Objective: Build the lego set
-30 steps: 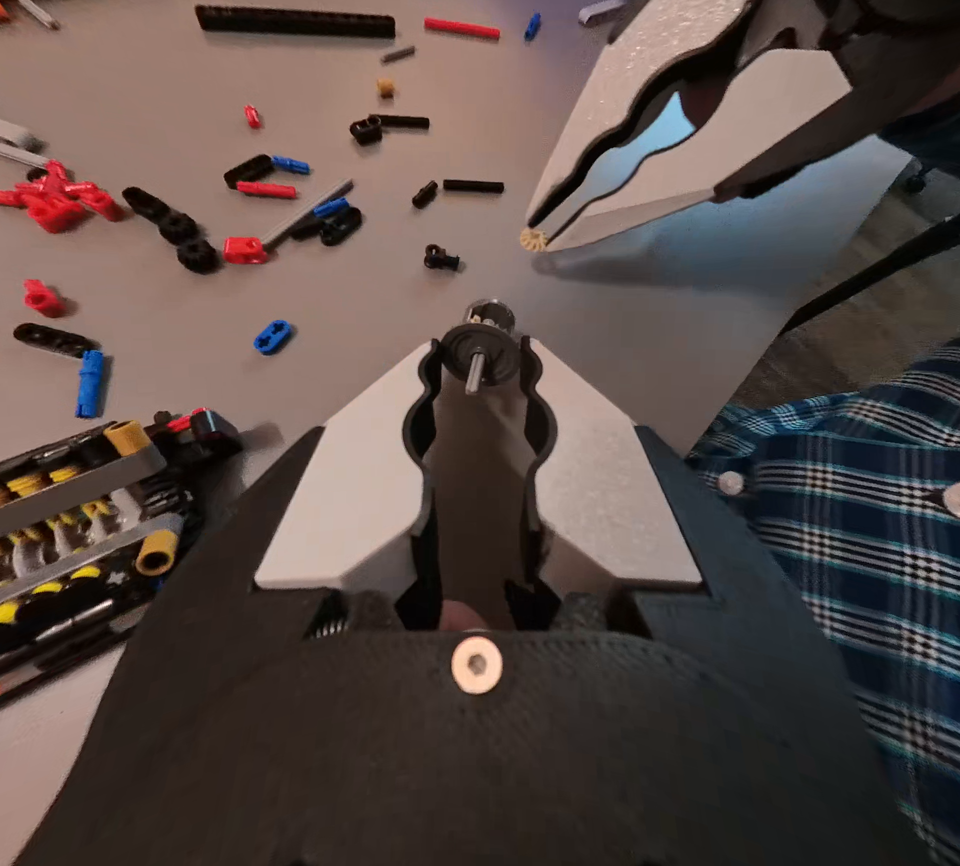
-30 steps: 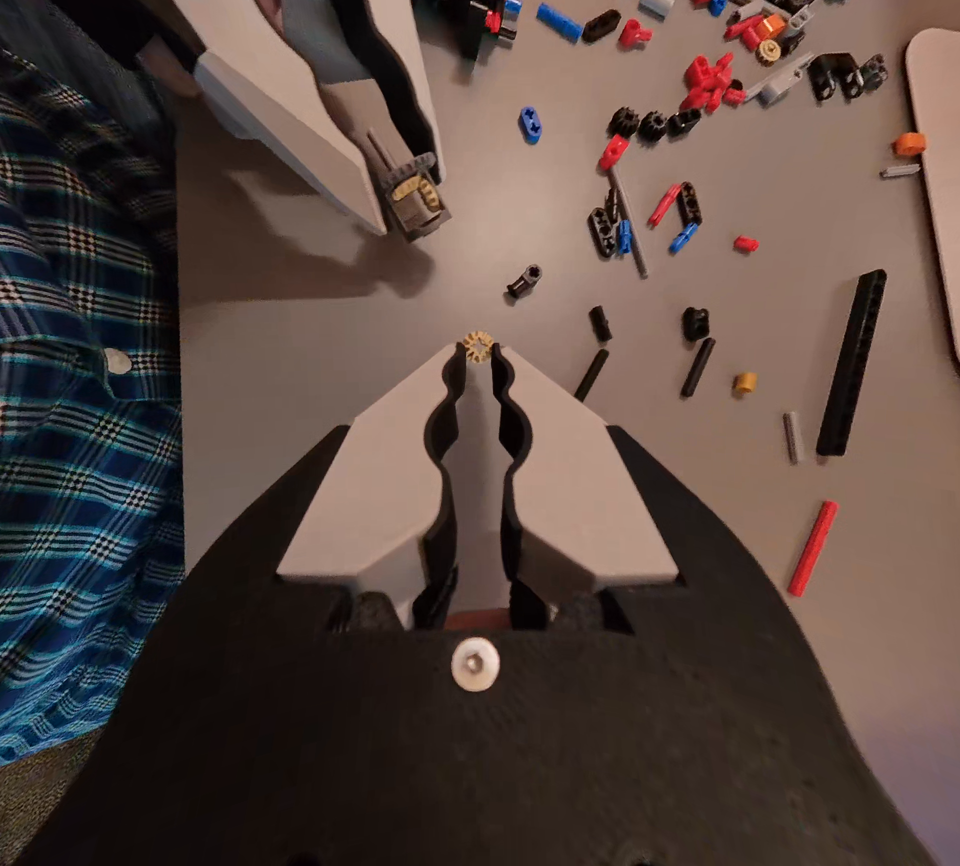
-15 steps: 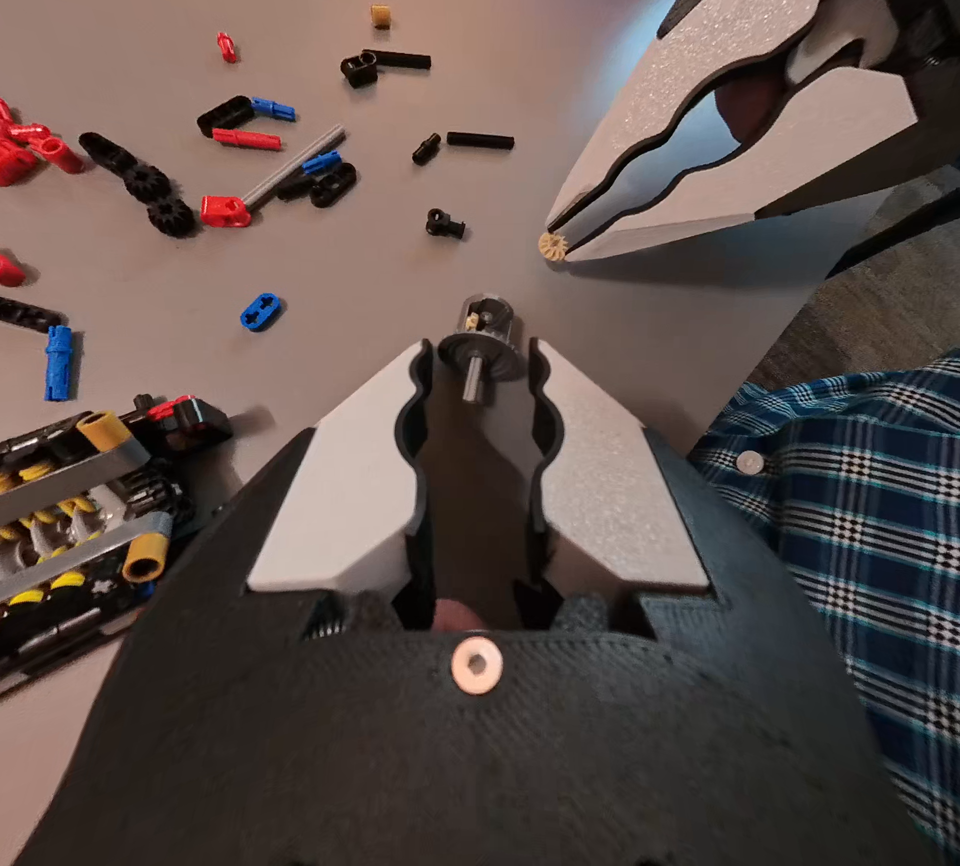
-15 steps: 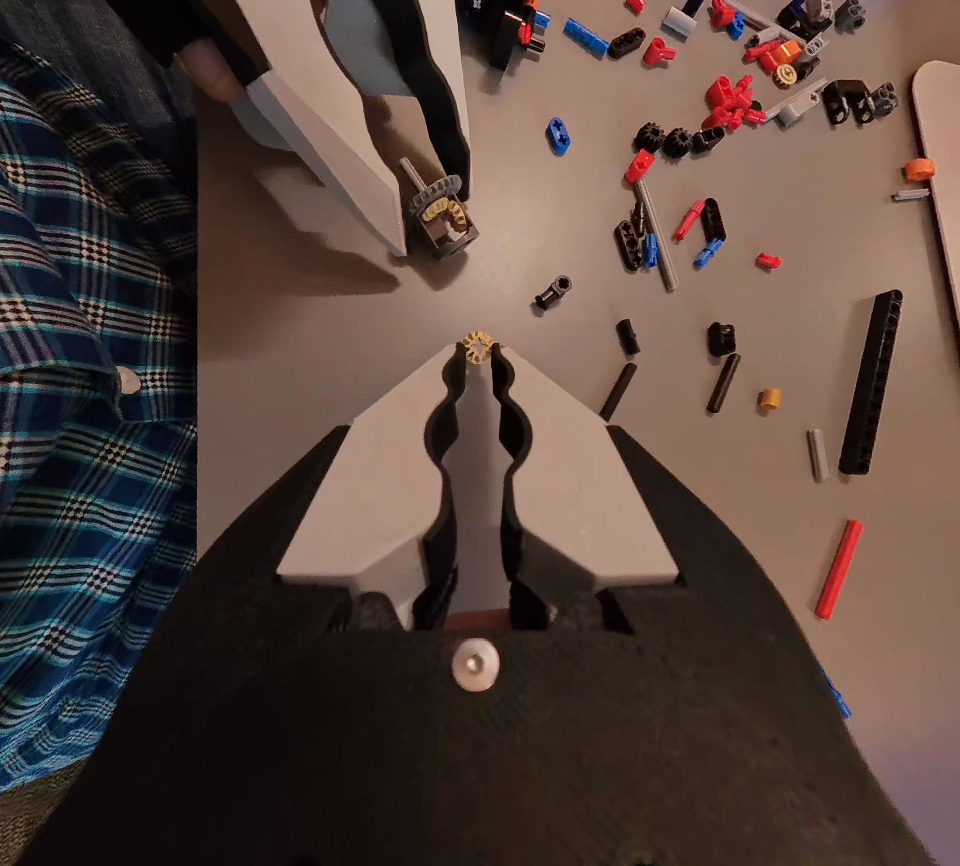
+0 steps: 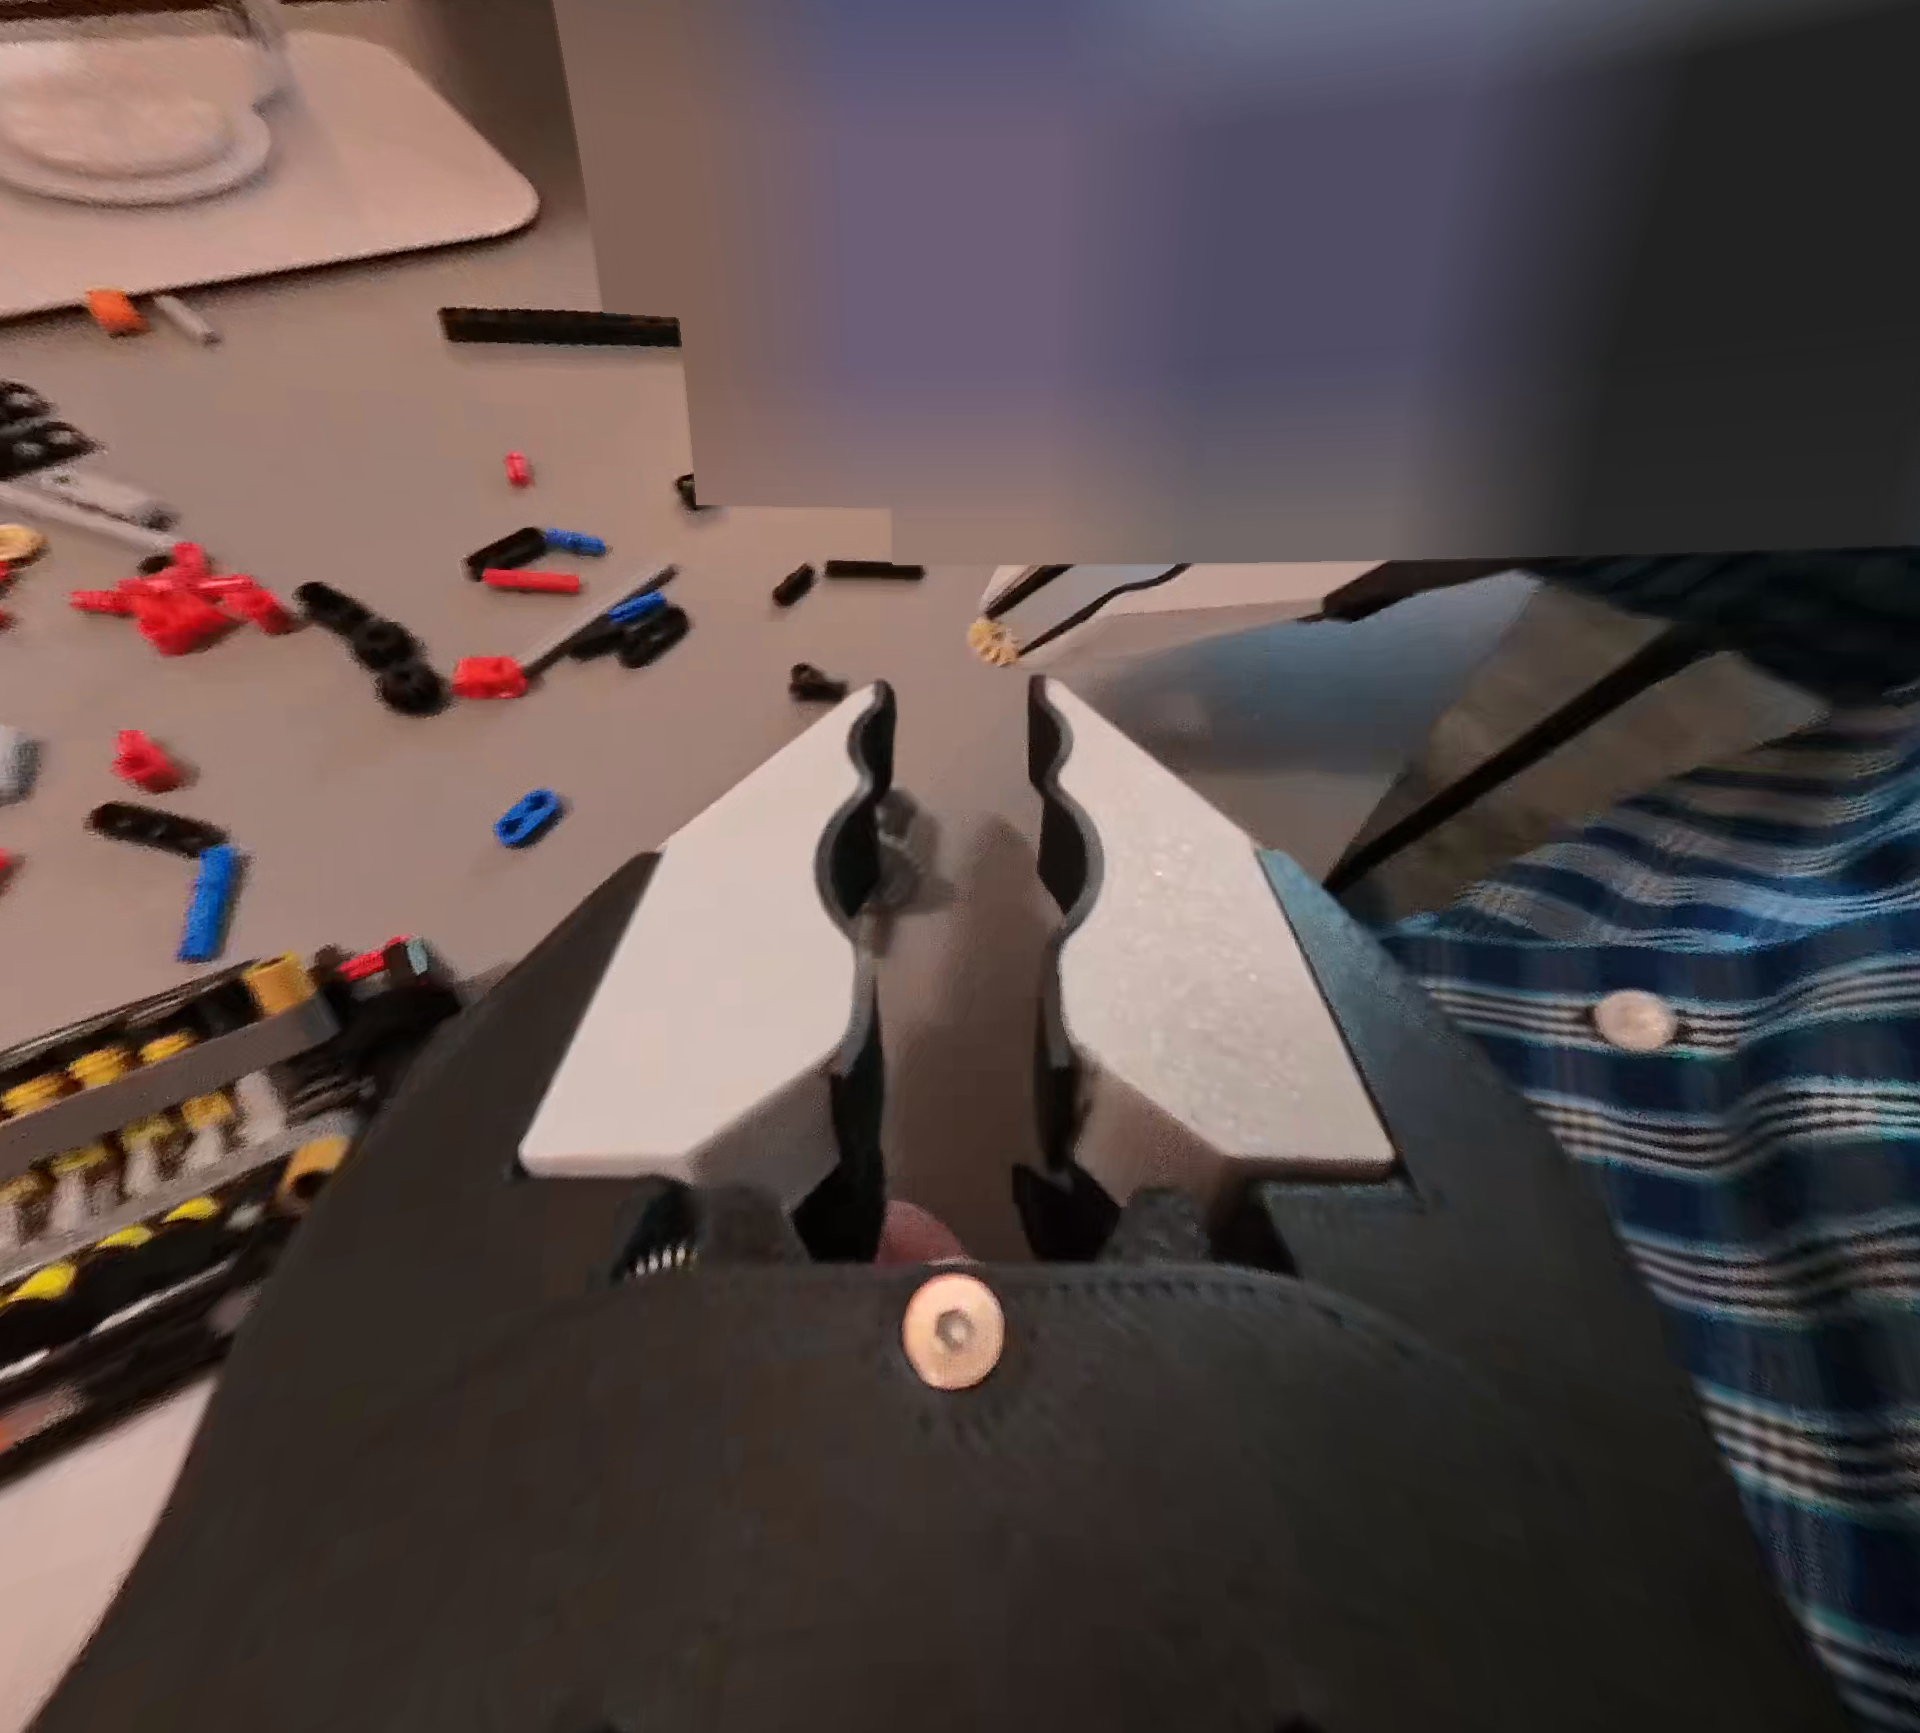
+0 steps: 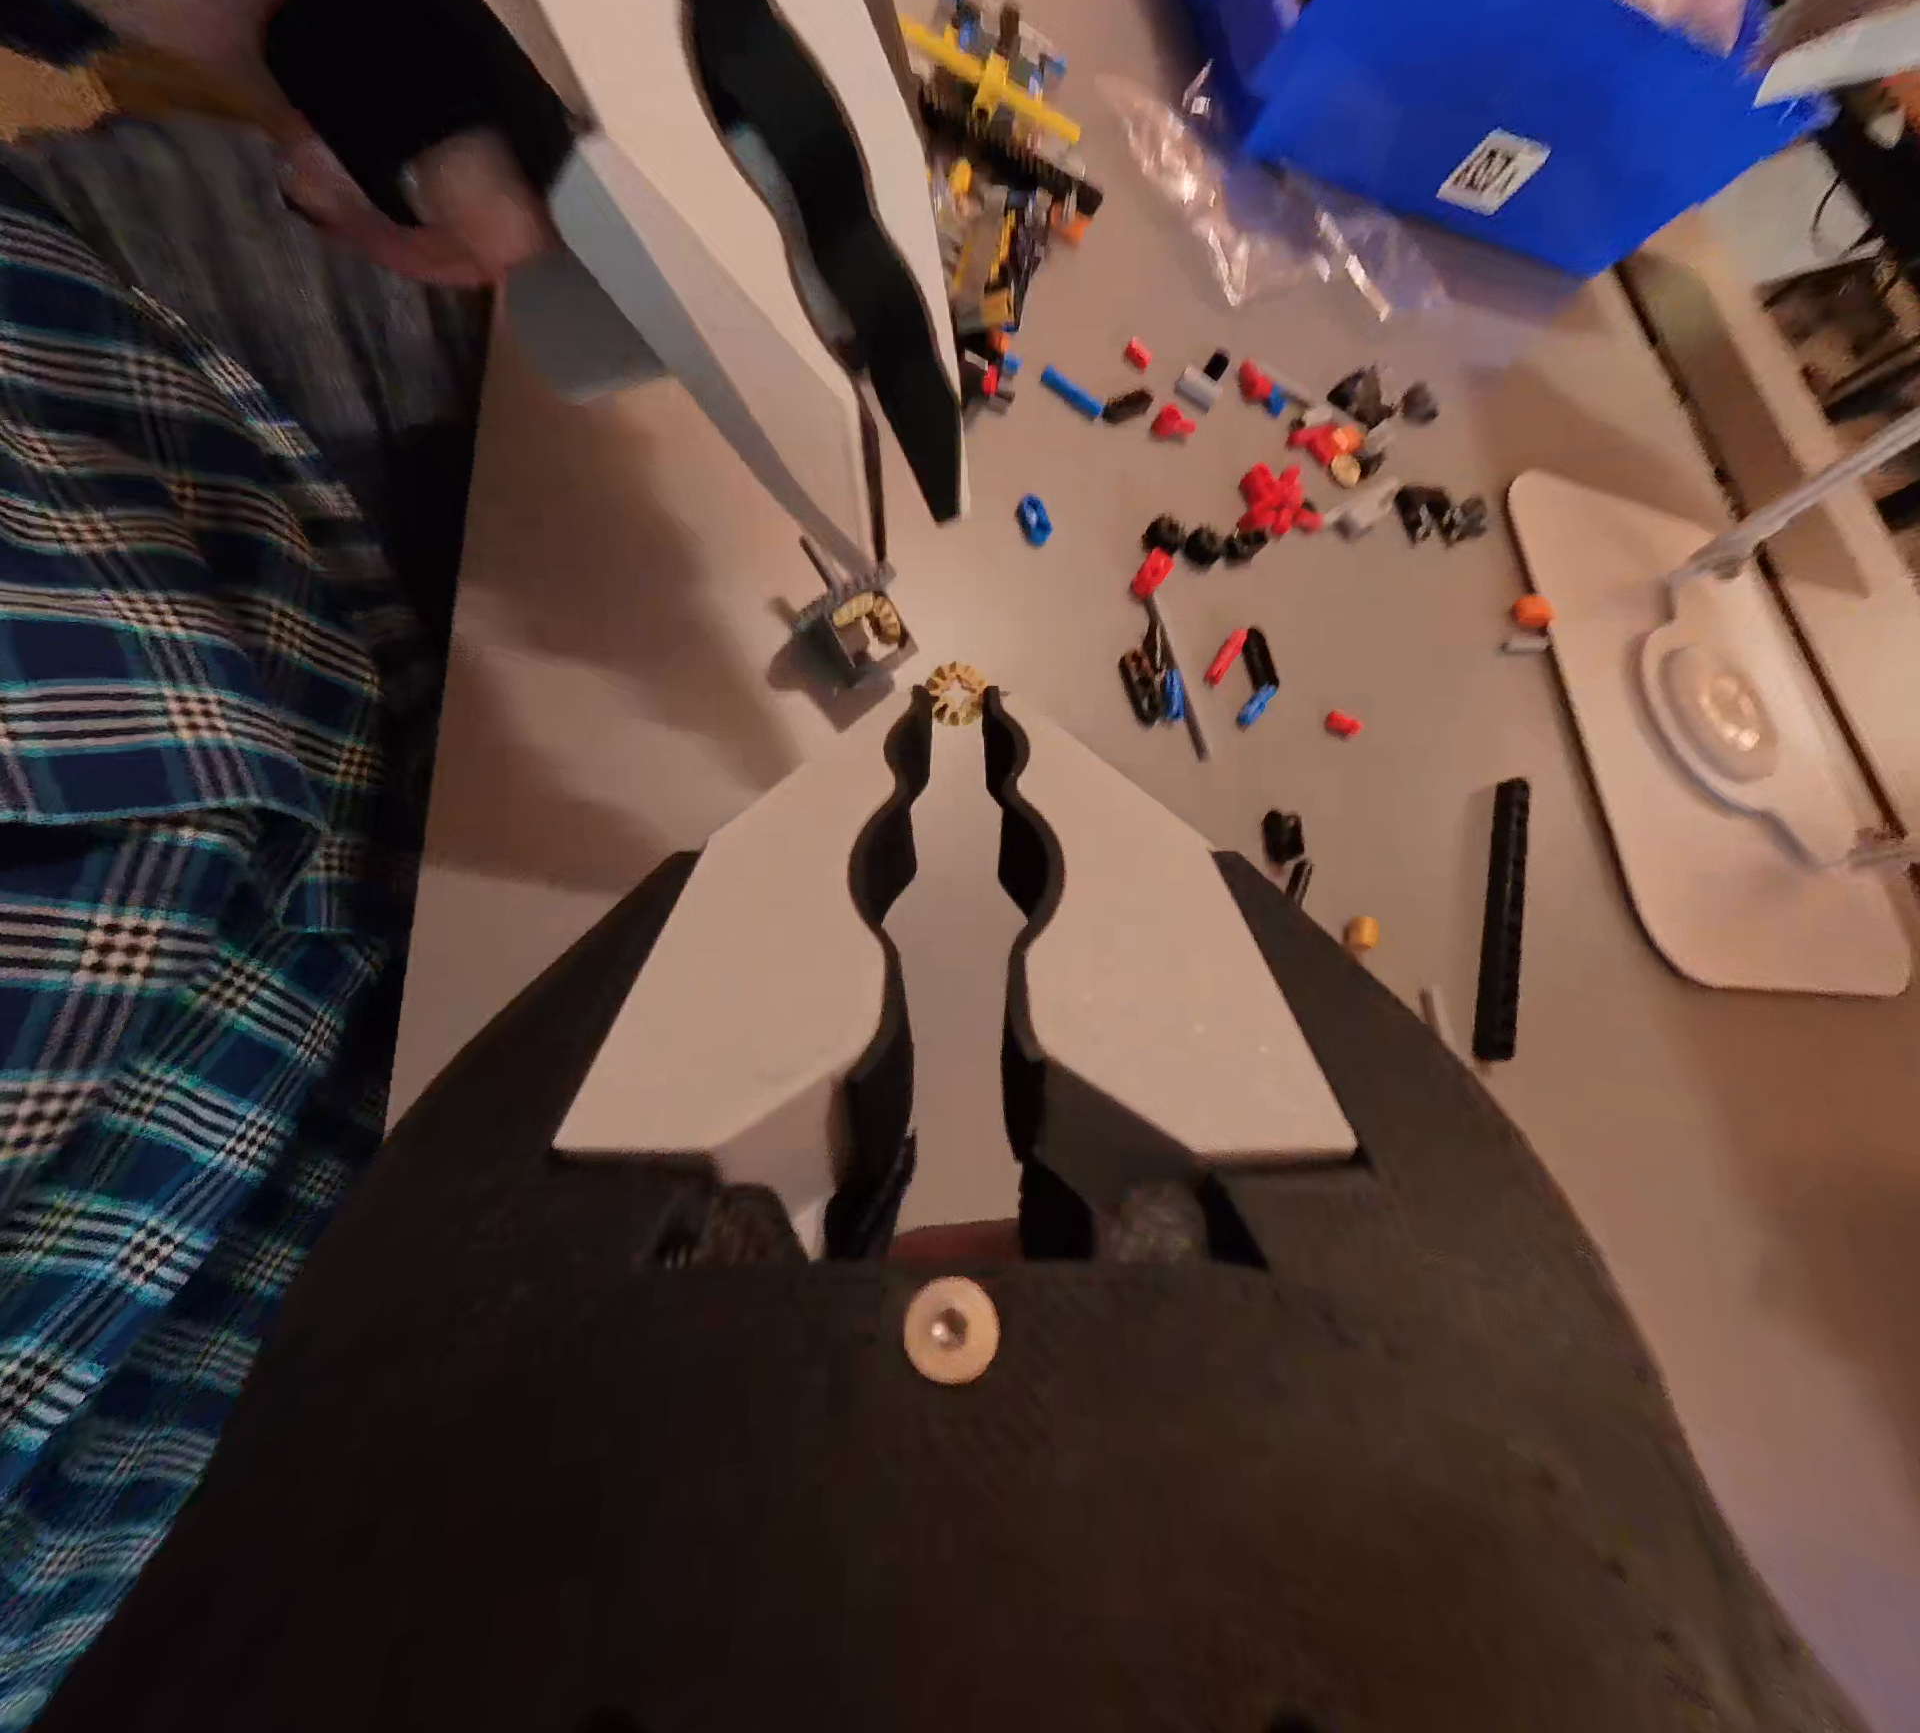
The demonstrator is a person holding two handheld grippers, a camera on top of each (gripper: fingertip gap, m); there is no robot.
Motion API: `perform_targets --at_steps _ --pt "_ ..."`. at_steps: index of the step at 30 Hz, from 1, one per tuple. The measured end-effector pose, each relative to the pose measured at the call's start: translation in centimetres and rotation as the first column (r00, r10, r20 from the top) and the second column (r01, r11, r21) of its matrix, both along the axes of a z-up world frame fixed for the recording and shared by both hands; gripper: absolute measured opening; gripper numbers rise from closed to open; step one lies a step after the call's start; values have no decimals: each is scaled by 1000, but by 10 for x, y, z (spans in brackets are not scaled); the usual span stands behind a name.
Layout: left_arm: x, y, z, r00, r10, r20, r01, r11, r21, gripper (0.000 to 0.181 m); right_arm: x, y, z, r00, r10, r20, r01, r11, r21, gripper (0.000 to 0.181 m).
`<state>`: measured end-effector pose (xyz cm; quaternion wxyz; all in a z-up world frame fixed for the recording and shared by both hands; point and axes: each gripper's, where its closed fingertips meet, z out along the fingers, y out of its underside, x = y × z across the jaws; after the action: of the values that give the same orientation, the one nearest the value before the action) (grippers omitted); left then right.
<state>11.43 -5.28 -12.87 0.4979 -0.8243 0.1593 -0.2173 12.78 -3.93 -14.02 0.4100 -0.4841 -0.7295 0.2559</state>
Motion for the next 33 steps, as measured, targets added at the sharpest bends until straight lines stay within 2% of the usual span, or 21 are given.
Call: perform_targets --at_steps 1,5,11,17,23,29,33 --pt "4 1 1 999 -12 35 13 1000 -19 23 -1 -3 5 1000 16 -25 -16 1000 10 8" --pt "9 5 8 983 -22 180 33 998 -55 13 -3 -10 22 993 62 -98 -55 996 75 8" --pt "18 1 22 921 -60 385 91 994 -63 2 -4 -17 30 984 112 -138 -96 988 121 8" --pt "18 1 25 894 -68 443 108 992 -68 1 -4 -17 34 981 115 -158 -94 987 133 8" --pt "15 3 35 824 -71 562 104 994 -27 0 -7 -15 44 973 100 -209 -82 992 92 8" --pt "10 8 45 743 -69 666 86 996 7 0 -9 -10 57 960 54 -274 -55 998 6 12" --pt "4 10 50 733 -85 675 70 996 50 0 -7 -5 64 954 -31 -300 -48 966 -252 9"
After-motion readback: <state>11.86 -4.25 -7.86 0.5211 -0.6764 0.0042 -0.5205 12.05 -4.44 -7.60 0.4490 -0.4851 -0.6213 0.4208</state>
